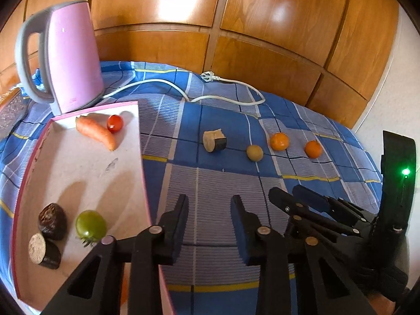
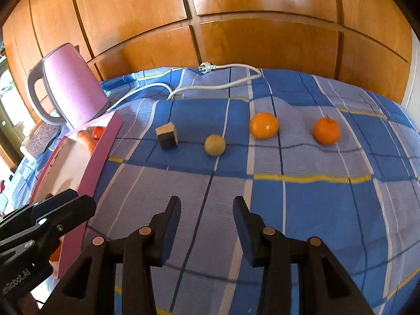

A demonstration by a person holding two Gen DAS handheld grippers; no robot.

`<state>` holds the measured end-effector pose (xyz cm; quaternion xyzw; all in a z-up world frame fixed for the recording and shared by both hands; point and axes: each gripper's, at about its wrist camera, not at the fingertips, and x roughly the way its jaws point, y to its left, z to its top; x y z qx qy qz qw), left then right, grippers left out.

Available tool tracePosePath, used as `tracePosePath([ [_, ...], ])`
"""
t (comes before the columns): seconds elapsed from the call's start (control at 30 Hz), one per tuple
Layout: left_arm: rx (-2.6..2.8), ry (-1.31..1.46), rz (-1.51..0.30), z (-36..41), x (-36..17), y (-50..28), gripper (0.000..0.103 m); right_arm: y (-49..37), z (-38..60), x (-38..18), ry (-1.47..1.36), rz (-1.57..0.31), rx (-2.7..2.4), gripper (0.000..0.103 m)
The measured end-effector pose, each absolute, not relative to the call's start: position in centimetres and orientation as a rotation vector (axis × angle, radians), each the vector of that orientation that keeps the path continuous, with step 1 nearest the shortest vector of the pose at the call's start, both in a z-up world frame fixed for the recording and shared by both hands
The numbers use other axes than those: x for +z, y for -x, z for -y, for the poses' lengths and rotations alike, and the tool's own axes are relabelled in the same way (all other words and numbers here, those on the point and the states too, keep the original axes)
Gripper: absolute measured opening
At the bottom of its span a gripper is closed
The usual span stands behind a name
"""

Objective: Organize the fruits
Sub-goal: 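Withdraw both open tools from the tray toward the remaining produce, then move left tool to the beige cube while right tool approaches an orange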

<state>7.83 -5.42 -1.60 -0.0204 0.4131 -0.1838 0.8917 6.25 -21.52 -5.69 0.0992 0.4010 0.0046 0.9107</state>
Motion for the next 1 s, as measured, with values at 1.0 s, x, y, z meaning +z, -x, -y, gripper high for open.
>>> tracePosePath([
  [1.0,-0.351,0.101,-0.931,8.7,-3.7,-14.8,0.031,-13.5,27.2,-7.0,-0.251,-0.834,-0.104,0.041],
])
